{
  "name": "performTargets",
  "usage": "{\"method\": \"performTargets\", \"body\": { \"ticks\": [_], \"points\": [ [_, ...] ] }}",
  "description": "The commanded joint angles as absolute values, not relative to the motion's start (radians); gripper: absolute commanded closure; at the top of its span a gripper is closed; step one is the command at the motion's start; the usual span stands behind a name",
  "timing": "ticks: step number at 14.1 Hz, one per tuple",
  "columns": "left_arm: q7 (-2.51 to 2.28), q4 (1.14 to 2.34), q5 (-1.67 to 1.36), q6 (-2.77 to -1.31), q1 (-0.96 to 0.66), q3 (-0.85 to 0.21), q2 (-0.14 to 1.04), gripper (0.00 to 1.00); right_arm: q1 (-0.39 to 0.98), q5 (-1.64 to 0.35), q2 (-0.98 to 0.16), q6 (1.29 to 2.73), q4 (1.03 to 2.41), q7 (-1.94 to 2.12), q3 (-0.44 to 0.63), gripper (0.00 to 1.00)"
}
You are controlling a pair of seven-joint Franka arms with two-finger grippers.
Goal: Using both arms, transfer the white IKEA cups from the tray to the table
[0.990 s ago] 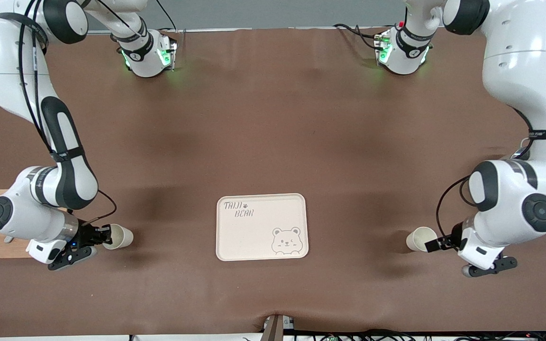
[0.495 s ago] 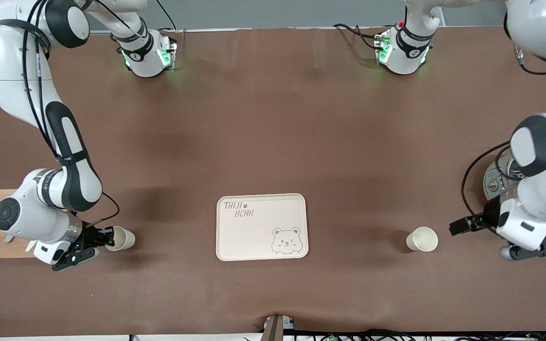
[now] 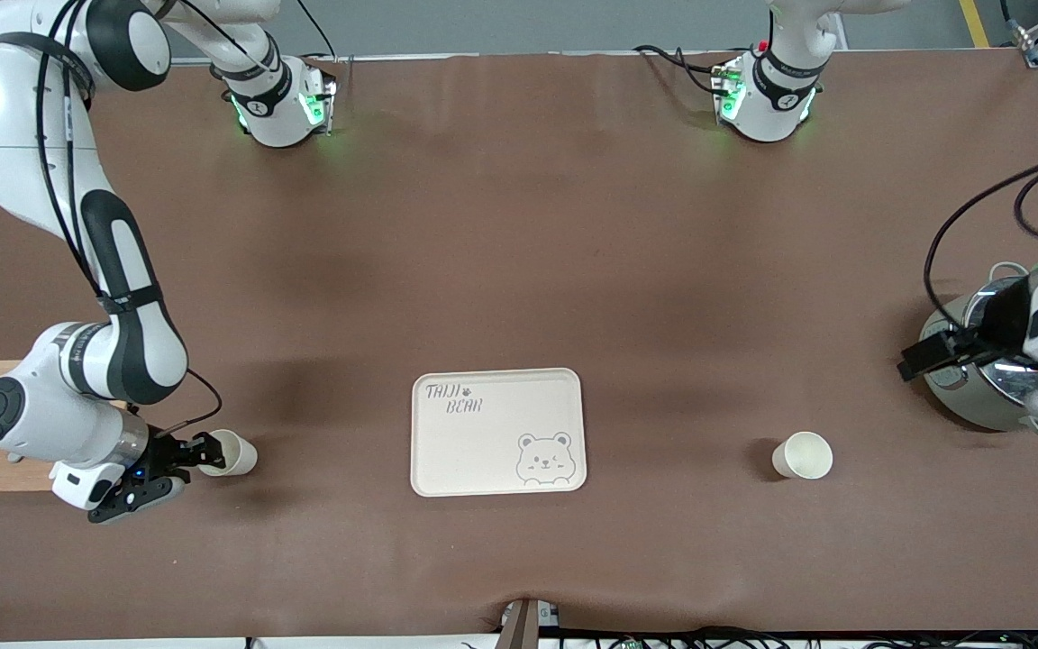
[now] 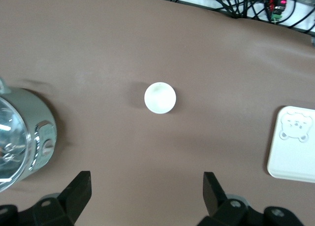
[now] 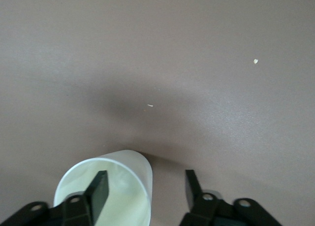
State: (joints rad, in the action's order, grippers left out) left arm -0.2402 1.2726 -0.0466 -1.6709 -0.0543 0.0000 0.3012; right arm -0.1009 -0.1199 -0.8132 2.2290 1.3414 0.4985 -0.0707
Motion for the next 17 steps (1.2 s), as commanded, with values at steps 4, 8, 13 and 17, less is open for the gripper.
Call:
{"method": "performTargets", "body": {
  "ticks": [4,8,13,17],
  "points": [
    [-0.215,1.307,-0.046,-1.577,-0.04,-0.011,0.17,0.0,-0.089,-0.138,-0.778,1.884,1.134,0.407,-0.072,0.0],
    [-0.219,1.305,-0.044,-1.549,-0.041,-0.012,0.152,0.0,-0.078,-0.134,-0.642,1.66,1.088,0.252,-0.071,0.0],
    [-0.221,1.305,-0.044,-1.517,-0.046,-0.011,0.149,0.0,-0.078,-0.123,-0.37,1.343,1.097,0.128,-0.06,0.0],
    [-0.216,1.301,-0.044,-1.517,-0.046,-0.009,0.16,0.0,-0.091,-0.031,-0.163,1.186,1.13,0.098,-0.061,0.0]
  ]
}}
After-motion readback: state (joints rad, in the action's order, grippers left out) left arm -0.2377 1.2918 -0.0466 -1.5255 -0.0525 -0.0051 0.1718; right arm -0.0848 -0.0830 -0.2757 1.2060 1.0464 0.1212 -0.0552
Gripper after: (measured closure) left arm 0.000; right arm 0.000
